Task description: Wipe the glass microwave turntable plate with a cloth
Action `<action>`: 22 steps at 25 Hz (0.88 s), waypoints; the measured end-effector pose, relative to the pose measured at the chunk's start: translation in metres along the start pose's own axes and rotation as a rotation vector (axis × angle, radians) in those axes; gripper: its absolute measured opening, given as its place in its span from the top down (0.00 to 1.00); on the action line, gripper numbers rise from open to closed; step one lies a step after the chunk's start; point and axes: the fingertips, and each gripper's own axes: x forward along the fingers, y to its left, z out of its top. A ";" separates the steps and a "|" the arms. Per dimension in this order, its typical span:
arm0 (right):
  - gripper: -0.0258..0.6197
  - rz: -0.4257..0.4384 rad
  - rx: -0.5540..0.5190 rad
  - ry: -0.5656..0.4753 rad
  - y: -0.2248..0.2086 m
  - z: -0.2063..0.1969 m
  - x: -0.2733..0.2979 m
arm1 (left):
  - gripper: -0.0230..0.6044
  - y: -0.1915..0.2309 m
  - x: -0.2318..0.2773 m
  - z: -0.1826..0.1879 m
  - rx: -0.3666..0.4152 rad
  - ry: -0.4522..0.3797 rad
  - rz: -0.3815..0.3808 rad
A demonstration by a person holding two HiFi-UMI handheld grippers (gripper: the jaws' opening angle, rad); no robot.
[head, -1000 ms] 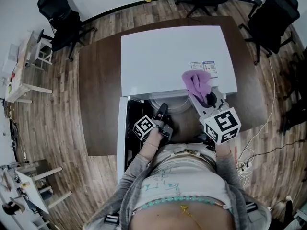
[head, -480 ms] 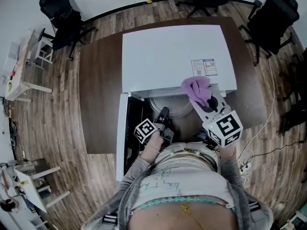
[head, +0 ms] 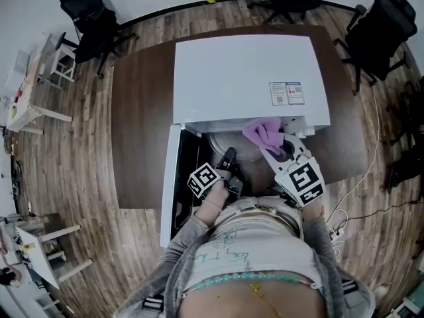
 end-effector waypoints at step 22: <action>0.78 -0.020 -0.244 0.480 -0.007 -0.102 0.124 | 0.85 0.005 -0.002 0.000 0.030 0.055 0.004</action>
